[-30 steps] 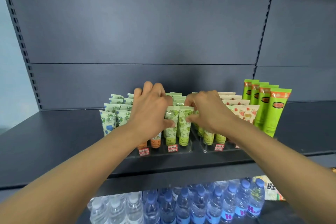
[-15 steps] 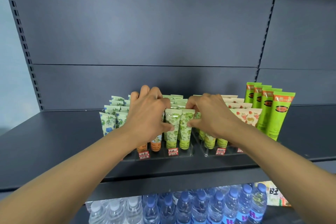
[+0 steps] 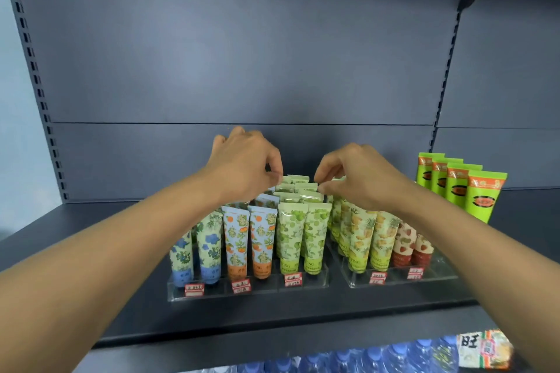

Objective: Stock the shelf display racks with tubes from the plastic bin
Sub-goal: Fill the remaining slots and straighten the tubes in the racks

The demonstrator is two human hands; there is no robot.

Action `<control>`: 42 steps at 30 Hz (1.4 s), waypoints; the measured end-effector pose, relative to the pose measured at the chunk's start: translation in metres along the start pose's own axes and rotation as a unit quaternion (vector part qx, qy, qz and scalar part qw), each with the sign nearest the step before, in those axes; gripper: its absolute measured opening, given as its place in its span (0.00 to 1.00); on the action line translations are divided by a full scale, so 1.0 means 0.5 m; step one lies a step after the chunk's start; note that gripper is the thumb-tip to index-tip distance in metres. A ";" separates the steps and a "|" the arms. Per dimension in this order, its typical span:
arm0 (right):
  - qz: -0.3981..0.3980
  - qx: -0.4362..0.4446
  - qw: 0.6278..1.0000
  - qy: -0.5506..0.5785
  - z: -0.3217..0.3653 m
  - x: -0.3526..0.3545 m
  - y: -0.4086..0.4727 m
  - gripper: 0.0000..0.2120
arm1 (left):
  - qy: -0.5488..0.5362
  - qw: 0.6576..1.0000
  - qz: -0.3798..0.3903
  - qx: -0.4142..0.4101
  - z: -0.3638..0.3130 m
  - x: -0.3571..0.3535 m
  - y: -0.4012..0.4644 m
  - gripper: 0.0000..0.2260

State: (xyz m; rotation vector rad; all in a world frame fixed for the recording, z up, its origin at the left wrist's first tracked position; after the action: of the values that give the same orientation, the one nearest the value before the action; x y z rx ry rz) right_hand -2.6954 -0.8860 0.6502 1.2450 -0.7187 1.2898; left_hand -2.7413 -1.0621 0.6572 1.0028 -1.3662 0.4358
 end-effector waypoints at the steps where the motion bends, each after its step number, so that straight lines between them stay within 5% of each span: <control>1: 0.029 0.001 1.000 0.006 -0.001 -0.002 0.011 0.03 | -0.010 1.000 0.021 -0.001 0.000 0.003 0.012 0.02; 11: 0.116 0.000 0.993 -0.039 -0.002 -0.015 0.055 0.08 | -0.009 0.980 0.196 -0.023 -0.027 -0.010 0.062 0.05; 19: 0.083 0.006 0.996 -0.028 -0.005 -0.022 0.050 0.04 | 0.006 0.990 0.141 -0.018 -0.027 -0.021 0.061 0.10; 42: 0.076 0.013 0.997 -0.027 0.000 -0.025 0.047 0.03 | -0.023 0.989 0.144 -0.014 -0.023 -0.029 0.057 0.10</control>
State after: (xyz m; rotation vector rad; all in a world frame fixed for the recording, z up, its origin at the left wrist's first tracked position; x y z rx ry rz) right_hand -2.7203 -0.8934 0.6449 1.2697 -0.8506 1.3975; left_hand -2.7595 -1.0333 0.6543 0.7985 -1.5631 0.6097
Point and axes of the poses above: each hand's wrist, its own y-axis towards the middle knuckle, its own x-axis out of the back of the hand, z = x × y, the point moved 1 cm from there along y, towards the middle knuckle, and after that the axes turned 10 degrees about z, right-handed, at the moved point
